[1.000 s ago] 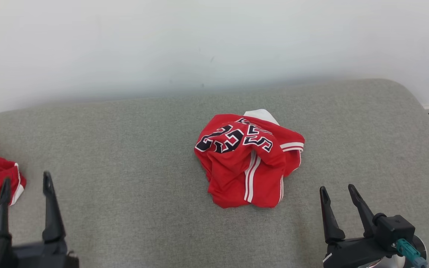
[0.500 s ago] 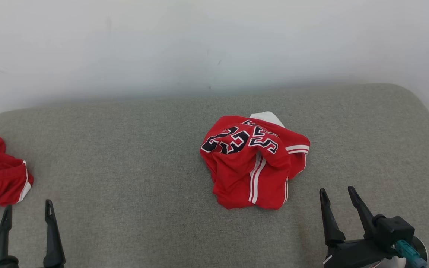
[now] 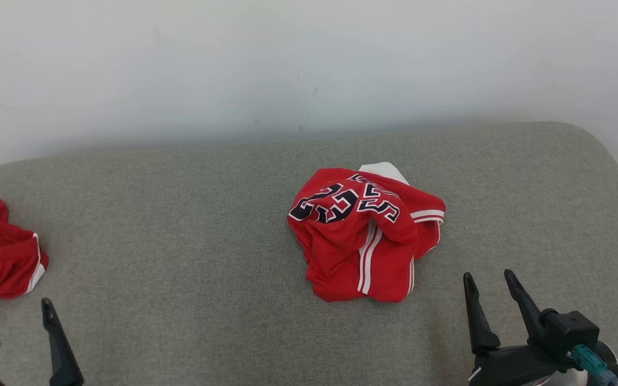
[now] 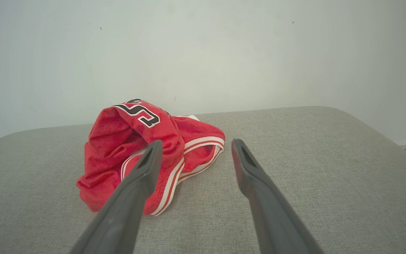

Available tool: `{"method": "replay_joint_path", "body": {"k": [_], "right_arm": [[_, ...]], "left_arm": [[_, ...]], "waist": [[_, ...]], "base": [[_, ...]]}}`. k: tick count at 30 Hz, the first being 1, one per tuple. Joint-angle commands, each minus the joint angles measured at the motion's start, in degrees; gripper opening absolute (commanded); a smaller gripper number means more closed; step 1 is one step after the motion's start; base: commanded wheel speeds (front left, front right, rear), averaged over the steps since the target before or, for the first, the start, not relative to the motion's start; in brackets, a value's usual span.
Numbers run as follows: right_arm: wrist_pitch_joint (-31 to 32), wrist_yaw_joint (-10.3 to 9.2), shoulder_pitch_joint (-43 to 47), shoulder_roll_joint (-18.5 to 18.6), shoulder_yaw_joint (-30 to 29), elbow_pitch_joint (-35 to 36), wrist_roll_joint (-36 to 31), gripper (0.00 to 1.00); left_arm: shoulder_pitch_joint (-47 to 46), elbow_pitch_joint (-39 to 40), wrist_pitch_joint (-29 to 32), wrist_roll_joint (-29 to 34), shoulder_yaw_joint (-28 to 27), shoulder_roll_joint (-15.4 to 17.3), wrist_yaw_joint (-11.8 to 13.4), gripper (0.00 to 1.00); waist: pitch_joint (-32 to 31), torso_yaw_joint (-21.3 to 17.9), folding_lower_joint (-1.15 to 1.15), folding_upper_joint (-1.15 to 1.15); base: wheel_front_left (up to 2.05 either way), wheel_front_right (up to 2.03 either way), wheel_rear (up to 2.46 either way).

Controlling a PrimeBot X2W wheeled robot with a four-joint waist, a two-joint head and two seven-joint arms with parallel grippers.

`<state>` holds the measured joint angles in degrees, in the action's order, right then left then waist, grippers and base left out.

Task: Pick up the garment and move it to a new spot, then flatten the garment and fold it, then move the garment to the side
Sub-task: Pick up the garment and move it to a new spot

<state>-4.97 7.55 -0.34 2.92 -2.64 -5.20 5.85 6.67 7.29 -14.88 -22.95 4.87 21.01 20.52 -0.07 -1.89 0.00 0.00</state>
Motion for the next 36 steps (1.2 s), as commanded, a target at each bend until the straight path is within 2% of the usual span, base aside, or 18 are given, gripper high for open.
{"method": "replay_joint_path", "body": {"k": [1, 8, 14, 19, 26, 36], "right_arm": [[0.25, -0.12, 0.09, -0.07, -0.19, 0.21, -0.52, 1.0], [0.56, -0.12, 0.26, -0.07, -0.2, 0.34, -0.6, 1.0], [0.84, -0.12, 0.25, -0.08, -0.17, 0.61, -0.58, 1.0], [0.8, -0.12, 0.25, -0.08, -0.27, 0.63, -0.58, 1.0], [1.01, -0.12, 0.46, -0.08, -0.28, 0.75, -0.59, 1.0], [1.16, -0.12, 0.48, -0.08, -0.23, 0.86, -0.77, 1.0]], "left_arm": [[0.85, -0.02, -0.35, -0.19, -0.6, -0.8, 0.52, 1.0], [1.66, -1.33, 0.46, 0.88, -0.32, -1.2, 1.68, 1.0], [1.3, -1.38, 3.81, 3.12, 1.23, 0.25, 3.08, 1.0], [1.27, -0.71, 6.13, 4.3, 2.48, 1.39, 3.11, 1.0], [1.07, 0.56, 8.28, 4.28, 4.8, 2.85, 0.83, 1.0], [0.61, 0.87, 9.81, 2.16, 6.99, 3.32, -2.6, 1.0]], "waist": [[-0.04, 0.01, 0.0, 0.0], [-0.24, 0.08, 0.0, 0.0], [-0.35, -0.06, 0.0, 0.0], [-0.39, -0.25, 0.0, 0.0], [-0.52, -0.42, 0.0, 0.0], [-0.84, -0.15, 0.0, 0.0]], "base": [[0.0, 0.0, 0.0], [0.0, 0.0, 0.0], [0.0, 0.0, 0.0], [0.0, 0.0, 0.0], [0.0, 0.0, 0.0], [0.0, 0.0, 0.0]]}}
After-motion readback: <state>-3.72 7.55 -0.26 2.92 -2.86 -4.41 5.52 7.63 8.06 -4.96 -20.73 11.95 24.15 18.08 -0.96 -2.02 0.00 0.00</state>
